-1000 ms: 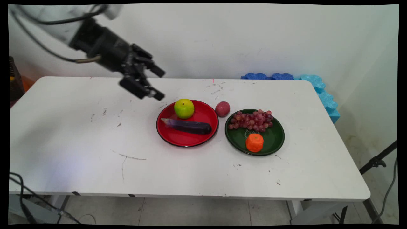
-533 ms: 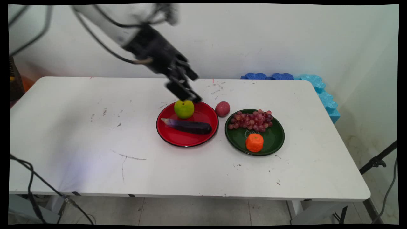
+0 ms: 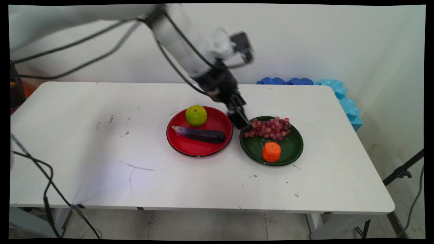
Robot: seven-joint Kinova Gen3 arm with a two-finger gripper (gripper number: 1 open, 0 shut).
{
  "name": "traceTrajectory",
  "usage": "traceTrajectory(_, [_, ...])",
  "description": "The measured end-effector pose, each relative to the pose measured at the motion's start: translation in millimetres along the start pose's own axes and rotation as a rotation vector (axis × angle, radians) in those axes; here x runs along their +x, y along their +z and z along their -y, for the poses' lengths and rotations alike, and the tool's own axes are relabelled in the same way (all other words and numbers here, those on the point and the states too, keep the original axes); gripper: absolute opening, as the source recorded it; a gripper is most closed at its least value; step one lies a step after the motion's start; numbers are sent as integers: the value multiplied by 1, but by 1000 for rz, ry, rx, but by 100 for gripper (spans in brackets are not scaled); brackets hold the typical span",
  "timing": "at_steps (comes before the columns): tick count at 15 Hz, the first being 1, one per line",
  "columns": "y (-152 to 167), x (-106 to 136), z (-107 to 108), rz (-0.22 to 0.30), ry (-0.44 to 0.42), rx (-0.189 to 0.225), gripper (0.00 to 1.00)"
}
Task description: Pick up the mandarin from the green plate
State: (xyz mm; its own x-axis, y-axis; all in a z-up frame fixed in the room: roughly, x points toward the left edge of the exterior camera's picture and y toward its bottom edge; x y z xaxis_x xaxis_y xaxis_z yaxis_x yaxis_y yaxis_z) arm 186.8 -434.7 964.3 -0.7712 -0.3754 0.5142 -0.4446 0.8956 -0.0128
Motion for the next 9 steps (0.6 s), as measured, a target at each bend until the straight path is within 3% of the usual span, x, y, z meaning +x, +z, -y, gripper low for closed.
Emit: traceTrajectory(9, [128, 38, -7, 79, -11, -18, 100])
